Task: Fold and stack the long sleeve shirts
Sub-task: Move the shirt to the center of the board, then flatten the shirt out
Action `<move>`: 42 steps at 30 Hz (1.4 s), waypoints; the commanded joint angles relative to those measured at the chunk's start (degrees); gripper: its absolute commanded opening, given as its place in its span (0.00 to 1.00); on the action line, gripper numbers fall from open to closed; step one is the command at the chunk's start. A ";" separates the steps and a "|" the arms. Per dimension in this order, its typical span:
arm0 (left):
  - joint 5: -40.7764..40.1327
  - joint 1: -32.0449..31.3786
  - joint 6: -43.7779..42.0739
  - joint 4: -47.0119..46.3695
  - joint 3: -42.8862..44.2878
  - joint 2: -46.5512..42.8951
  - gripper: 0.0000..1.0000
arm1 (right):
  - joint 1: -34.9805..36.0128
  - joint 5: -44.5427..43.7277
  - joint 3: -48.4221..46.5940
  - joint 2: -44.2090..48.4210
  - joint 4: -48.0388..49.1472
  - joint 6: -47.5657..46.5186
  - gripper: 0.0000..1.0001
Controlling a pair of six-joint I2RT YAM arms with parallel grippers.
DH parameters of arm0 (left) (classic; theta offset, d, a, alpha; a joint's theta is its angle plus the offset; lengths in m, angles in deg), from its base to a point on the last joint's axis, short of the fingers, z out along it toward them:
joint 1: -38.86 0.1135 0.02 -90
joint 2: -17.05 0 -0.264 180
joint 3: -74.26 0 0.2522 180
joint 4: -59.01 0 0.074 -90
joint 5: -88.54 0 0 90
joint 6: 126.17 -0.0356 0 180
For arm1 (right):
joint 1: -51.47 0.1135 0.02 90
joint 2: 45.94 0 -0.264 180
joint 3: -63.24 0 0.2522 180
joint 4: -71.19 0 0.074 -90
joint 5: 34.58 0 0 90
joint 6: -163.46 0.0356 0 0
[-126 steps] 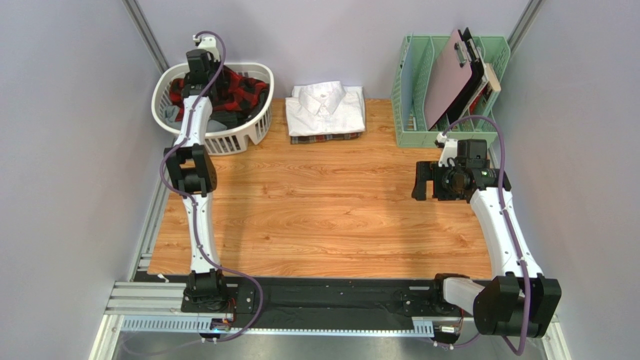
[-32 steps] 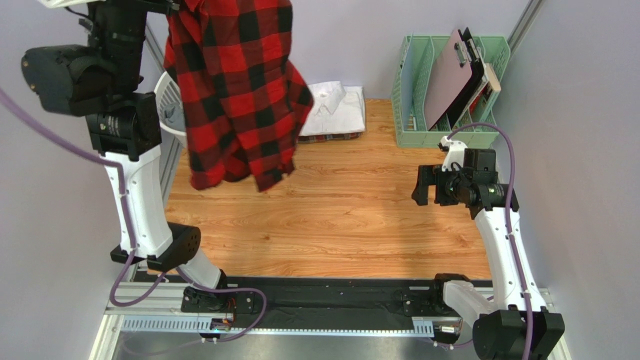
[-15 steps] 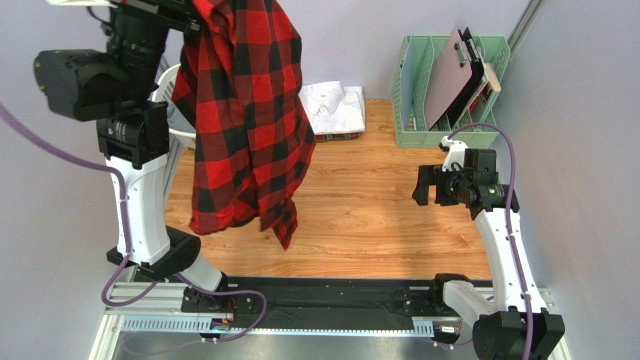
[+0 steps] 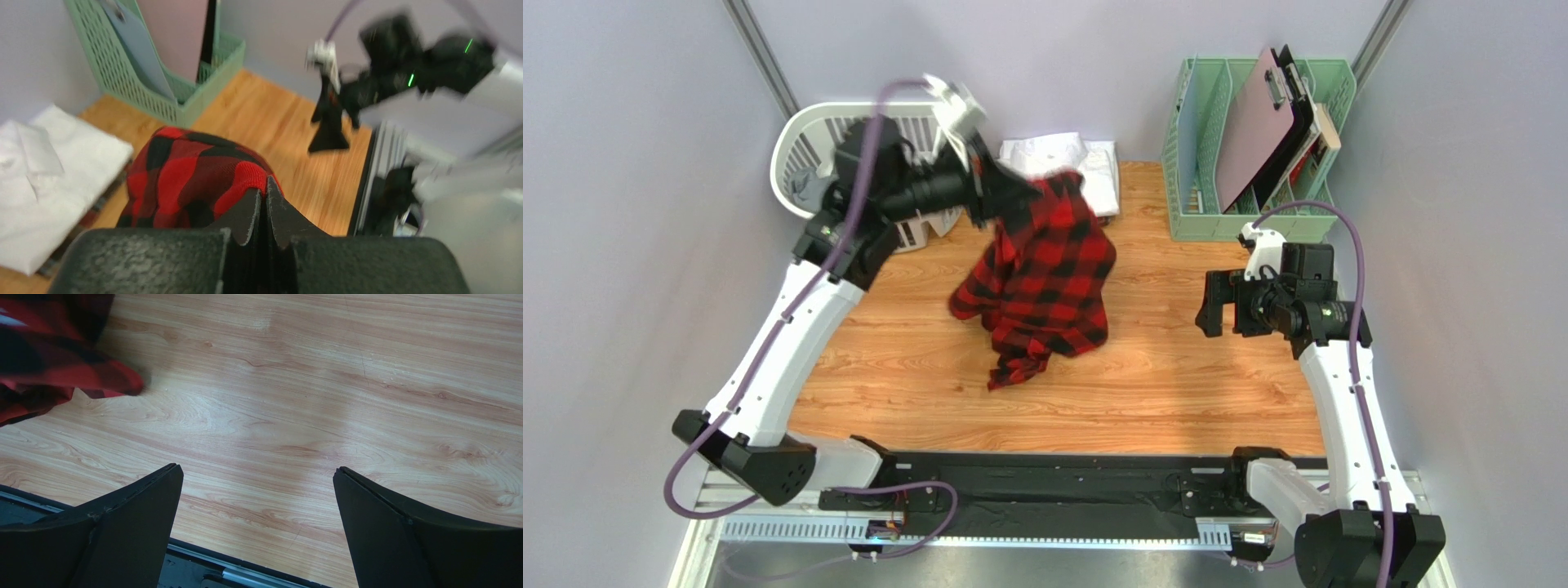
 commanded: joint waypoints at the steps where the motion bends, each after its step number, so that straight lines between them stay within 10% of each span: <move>1: 0.54 -8.32 -26.09 19.77 -10.94 -2.45 0.30 | -0.20 2.86 -2.79 -1.60 0.63 -1.23 1.00; 4: -2.96 -8.88 -35.96 30.62 -13.49 -1.65 0.68 | -0.20 5.66 -4.11 -2.92 -0.15 -1.85 1.00; 17: -5.79 10.63 -46.53 28.30 -35.98 -0.51 0.95 | 14.99 14.39 -9.12 -15.13 2.21 -2.73 1.00; 35: -18.98 10.63 -44.32 16.50 -19.49 26.81 0.96 | 19.40 -2.33 -23.44 -40.17 10.48 -0.01 0.98; 42: -18.46 10.63 -42.21 20.36 -11.23 37.45 0.93 | 19.40 1.37 -22.84 -46.61 9.25 0.00 0.70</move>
